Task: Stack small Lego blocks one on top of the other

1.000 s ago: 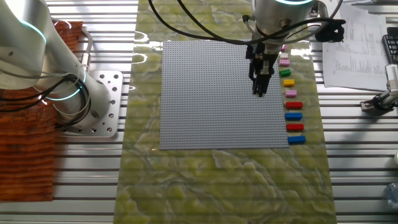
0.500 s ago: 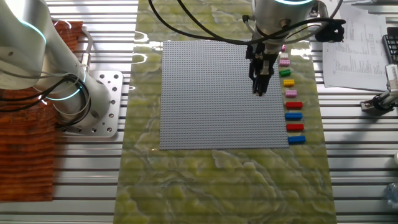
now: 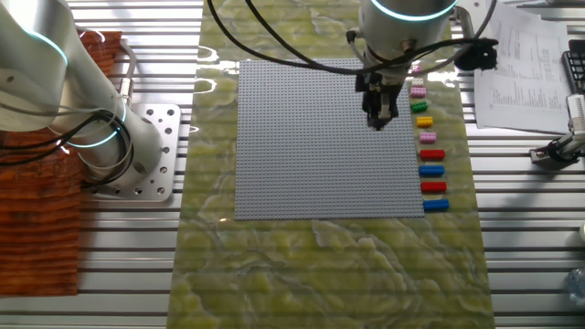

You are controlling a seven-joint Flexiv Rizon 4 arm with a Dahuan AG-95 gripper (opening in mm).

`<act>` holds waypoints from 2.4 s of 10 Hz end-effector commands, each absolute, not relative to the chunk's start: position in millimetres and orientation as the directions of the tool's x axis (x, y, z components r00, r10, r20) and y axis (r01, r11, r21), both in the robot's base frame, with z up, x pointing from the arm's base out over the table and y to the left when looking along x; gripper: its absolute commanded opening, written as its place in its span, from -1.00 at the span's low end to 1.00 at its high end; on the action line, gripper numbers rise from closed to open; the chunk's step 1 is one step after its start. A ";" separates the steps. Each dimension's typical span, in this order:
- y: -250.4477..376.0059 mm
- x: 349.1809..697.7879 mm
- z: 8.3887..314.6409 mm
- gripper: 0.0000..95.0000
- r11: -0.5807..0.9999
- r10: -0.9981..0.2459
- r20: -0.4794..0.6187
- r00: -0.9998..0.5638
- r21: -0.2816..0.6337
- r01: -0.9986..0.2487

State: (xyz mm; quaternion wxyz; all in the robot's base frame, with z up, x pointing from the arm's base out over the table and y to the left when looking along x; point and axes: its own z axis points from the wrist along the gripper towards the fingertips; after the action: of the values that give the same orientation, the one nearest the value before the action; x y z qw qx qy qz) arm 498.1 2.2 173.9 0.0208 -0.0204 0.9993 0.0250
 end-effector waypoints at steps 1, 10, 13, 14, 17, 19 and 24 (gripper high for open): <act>2.9 497.1 174.2 -1.00 0.998 -0.044 -0.041 -0.998 0.052 -0.046; 3.7 496.2 175.3 -1.00 0.999 -0.051 -0.040 -0.998 0.017 -0.051; -0.9 501.2 168.9 -1.00 0.998 -0.045 -0.026 -0.999 -0.032 -0.044; -4.3 504.8 163.9 -1.00 0.998 -0.043 -0.027 -0.999 -0.057 -0.041; -13.7 517.8 148.5 -1.00 0.997 -0.050 -0.024 -0.998 -0.058 -0.048; -22.6 531.8 138.6 -0.20 0.996 -0.060 -0.025 -0.998 -0.063 -0.059; -50.6 568.1 118.7 -1.00 0.996 -0.067 -0.012 -0.998 -0.061 -0.066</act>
State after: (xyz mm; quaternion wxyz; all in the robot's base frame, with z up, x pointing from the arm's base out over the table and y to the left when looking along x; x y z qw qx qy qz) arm 569.6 -51.8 118.0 0.0065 -0.0334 0.9990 -0.0300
